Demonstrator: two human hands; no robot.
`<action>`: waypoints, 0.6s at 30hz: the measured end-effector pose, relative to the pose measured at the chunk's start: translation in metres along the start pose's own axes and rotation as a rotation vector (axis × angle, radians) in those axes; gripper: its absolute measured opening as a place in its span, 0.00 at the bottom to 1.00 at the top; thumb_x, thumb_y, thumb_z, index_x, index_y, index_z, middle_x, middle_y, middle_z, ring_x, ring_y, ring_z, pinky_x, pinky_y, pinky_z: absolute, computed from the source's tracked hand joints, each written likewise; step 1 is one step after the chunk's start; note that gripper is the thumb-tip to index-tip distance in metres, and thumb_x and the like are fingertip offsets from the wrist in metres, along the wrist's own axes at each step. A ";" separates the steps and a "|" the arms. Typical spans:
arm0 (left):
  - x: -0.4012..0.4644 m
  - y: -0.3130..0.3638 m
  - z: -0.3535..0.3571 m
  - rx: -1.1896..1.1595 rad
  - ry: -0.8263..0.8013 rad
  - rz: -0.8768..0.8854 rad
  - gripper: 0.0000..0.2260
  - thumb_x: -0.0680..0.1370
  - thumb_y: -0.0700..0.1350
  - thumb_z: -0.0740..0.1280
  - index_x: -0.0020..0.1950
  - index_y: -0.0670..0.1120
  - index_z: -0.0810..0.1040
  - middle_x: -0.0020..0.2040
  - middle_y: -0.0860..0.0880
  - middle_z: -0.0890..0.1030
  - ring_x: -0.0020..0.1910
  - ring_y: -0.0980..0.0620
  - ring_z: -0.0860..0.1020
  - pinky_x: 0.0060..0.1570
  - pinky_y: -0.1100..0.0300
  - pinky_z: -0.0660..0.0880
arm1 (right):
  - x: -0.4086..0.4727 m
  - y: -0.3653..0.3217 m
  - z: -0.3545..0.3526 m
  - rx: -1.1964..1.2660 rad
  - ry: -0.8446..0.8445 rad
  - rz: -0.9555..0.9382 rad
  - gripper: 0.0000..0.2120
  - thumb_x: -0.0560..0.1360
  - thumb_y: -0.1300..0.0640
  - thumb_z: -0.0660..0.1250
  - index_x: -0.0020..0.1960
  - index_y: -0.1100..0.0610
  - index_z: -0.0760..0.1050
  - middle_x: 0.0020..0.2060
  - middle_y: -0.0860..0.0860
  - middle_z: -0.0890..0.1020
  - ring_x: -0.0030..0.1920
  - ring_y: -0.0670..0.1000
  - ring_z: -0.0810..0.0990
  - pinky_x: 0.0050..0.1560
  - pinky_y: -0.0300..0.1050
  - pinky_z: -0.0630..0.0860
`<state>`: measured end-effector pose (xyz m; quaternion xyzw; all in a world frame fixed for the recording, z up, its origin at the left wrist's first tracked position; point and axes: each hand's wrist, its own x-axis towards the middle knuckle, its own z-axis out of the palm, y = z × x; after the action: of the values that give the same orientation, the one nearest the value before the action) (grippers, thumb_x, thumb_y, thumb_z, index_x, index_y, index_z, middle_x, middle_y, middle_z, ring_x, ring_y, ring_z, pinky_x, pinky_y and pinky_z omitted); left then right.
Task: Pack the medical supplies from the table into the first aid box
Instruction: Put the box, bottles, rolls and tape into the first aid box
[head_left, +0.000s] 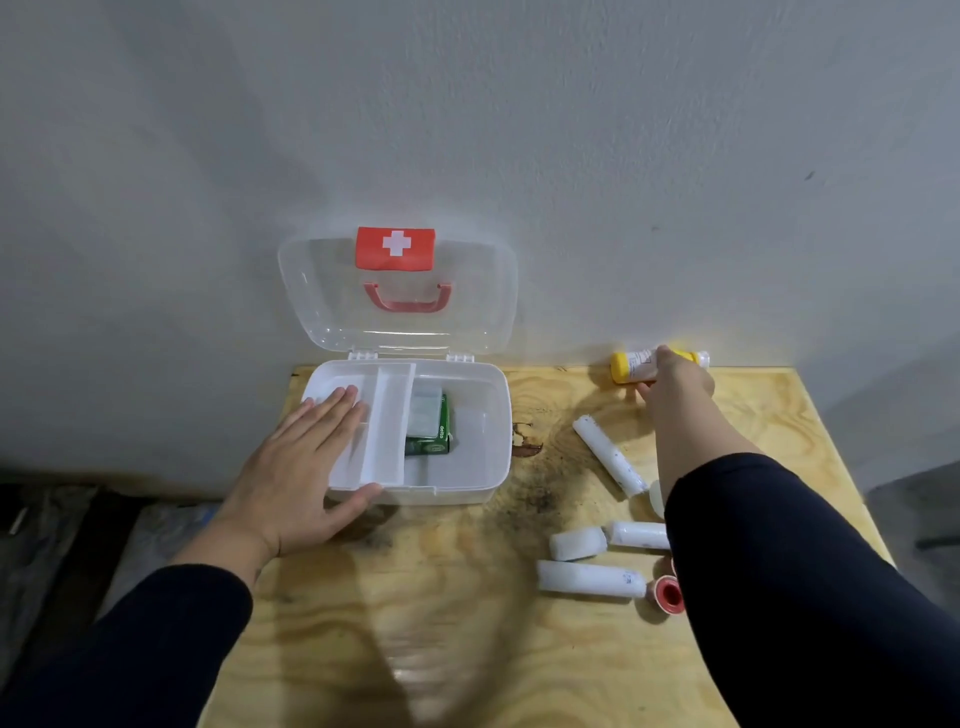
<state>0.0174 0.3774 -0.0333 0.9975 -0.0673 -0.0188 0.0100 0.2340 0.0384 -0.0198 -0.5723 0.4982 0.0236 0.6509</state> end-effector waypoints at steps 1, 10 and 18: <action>0.000 0.000 0.000 0.004 -0.003 -0.001 0.37 0.75 0.67 0.48 0.76 0.42 0.57 0.76 0.45 0.57 0.76 0.51 0.54 0.74 0.54 0.49 | -0.001 0.003 -0.001 0.006 -0.010 -0.014 0.15 0.70 0.58 0.74 0.47 0.61 0.69 0.44 0.55 0.76 0.46 0.55 0.77 0.50 0.45 0.80; -0.001 -0.002 -0.001 0.012 -0.009 0.008 0.40 0.74 0.70 0.40 0.77 0.44 0.52 0.77 0.48 0.51 0.76 0.53 0.47 0.74 0.55 0.44 | -0.066 0.021 -0.019 -0.163 -0.189 -0.595 0.21 0.66 0.56 0.75 0.58 0.54 0.75 0.49 0.50 0.81 0.49 0.51 0.82 0.54 0.51 0.80; -0.003 0.001 -0.006 -0.017 -0.006 0.014 0.42 0.72 0.72 0.39 0.77 0.45 0.47 0.77 0.48 0.45 0.75 0.53 0.43 0.73 0.56 0.39 | -0.166 0.034 -0.023 -0.351 -0.478 -0.865 0.20 0.68 0.59 0.76 0.58 0.56 0.74 0.49 0.51 0.81 0.46 0.50 0.81 0.48 0.45 0.79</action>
<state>0.0147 0.3773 -0.0275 0.9968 -0.0743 -0.0221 0.0181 0.1158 0.1217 0.0709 -0.8049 0.0423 -0.0343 0.5909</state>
